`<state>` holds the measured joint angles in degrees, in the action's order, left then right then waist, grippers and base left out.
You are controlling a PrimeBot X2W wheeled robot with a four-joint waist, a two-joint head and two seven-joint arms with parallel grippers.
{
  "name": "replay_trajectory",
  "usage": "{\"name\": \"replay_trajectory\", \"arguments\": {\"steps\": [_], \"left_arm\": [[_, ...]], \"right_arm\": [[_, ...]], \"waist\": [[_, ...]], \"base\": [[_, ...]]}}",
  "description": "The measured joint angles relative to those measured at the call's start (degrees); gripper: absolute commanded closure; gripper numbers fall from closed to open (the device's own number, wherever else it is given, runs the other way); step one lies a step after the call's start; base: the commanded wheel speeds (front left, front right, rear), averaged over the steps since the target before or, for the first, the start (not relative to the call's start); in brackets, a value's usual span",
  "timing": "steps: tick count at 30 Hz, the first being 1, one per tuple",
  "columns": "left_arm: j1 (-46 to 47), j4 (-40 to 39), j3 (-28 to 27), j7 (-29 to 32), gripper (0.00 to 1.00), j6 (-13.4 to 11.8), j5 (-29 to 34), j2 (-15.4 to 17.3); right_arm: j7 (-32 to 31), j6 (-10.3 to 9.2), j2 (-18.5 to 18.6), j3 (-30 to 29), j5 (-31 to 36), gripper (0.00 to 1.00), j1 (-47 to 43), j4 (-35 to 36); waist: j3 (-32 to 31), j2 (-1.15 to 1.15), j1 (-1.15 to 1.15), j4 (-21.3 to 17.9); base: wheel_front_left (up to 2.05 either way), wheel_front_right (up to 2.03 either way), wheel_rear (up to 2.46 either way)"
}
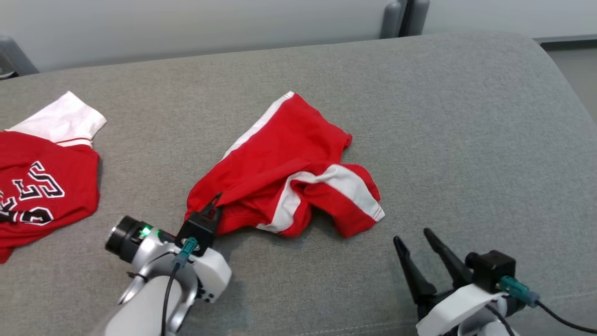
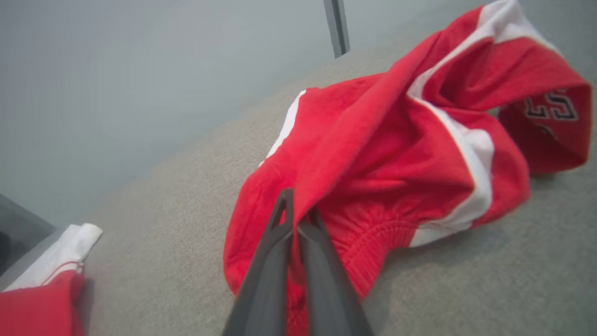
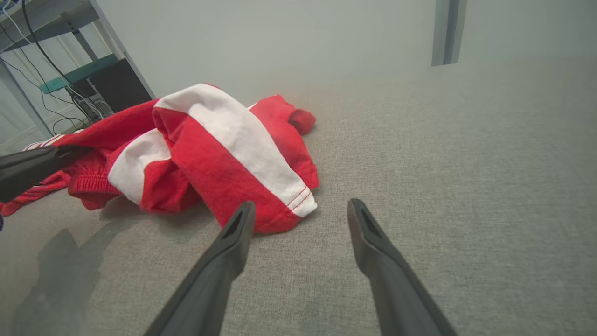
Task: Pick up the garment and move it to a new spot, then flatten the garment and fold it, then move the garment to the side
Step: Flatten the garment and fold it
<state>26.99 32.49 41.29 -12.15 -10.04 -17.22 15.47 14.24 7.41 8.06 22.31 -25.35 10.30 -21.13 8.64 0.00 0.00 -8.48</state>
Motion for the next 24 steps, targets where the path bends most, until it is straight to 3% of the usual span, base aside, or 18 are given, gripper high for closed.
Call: {"name": "replay_trajectory", "arguments": {"steps": [5, 9, 11, 12, 13, 15, 24], "left_arm": [[0.7, -3.3, 2.5, 3.2, 1.0, 0.0, 5.3, 6.1], [1.5, -4.2, 3.4, 4.6, 1.0, -0.1, 7.0, 7.2], [1.8, -4.6, 3.4, 4.6, 0.91, -0.5, 7.0, 6.6], [1.8, -4.7, 3.3, 4.5, 0.8, -0.6, 6.7, 6.2], [1.8, -4.7, 3.3, 4.4, 0.58, -0.7, 6.4, 5.6], [1.8, -4.7, 3.3, 4.0, 0.01, -1.0, 6.0, 4.6], [1.7, -5.1, 2.9, 1.0, 0.0, -2.7, 3.9, 1.4]], "right_arm": [[0.0, 0.0, 0.4, 4.7, -2.9, 0.0, 2.9, -5.1], [0.0, 0.0, 0.3, 8.1, -5.5, 0.0, 7.1, -8.7], [0.0, 0.0, 0.2, 8.8, -6.7, 0.0, 8.9, -10.5], [0.0, 0.0, 0.1, 8.8, -7.4, 0.0, 9.7, -11.5], [0.0, 0.0, 0.1, 8.9, -8.2, 0.0, 10.5, -12.6], [0.0, 0.0, 0.0, 9.4, -9.2, 0.0, 12.0, -14.5], [0.0, 0.0, -0.4, 11.3, -15.0, 0.0, 16.1, -23.0]], "waist": [[-0.4, 0.0, 0.0, 1.0], [0.3, 0.0, 0.0, 1.3], [0.6, 0.0, 0.0, 1.5], [0.7, 0.0, 0.0, 1.8], [0.8, 0.0, 0.0, 2.0], [1.1, 0.0, 0.0, 2.4], [2.0, 0.0, 0.0, 4.9]], "base": [[0.0, 0.0, 0.0], [0.0, 0.0, 0.0], [0.0, 0.0, 0.0], [0.0, 0.0, 0.0], [0.0, 0.0, 0.0], [0.0, 0.0, 0.0], [0.0, 0.0, 0.0]]}}
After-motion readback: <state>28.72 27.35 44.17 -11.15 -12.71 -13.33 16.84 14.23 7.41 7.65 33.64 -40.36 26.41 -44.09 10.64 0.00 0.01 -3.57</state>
